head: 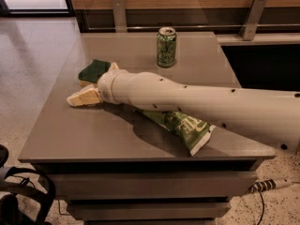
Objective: Pick sponge
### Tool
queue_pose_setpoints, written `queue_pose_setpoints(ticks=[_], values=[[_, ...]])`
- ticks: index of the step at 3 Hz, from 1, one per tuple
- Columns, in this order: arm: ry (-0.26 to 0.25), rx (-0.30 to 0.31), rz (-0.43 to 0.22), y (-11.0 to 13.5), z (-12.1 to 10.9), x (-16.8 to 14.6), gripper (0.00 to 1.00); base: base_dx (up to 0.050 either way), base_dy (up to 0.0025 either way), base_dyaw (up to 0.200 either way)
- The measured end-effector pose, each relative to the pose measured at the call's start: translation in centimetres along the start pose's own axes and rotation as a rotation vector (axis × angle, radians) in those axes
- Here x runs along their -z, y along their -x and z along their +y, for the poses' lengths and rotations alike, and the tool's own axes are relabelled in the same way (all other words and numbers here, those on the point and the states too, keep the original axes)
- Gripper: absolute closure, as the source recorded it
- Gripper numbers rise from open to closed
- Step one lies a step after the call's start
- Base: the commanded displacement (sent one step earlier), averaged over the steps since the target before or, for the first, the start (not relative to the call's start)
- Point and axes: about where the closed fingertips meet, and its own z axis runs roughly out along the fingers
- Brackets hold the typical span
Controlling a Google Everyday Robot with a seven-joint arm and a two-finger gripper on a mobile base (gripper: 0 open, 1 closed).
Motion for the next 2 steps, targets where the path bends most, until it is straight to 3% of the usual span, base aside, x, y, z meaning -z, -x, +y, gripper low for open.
queue_pose_setpoints(ticks=[1,2], values=[[0.003,-0.018,-0.036,0.39,-0.08,-1.77,0.02,0.000,0.00000,0.000],[0.006,-0.018,-0.039,0.50,0.04,-1.94,0.22,0.000,0.00000,0.000]])
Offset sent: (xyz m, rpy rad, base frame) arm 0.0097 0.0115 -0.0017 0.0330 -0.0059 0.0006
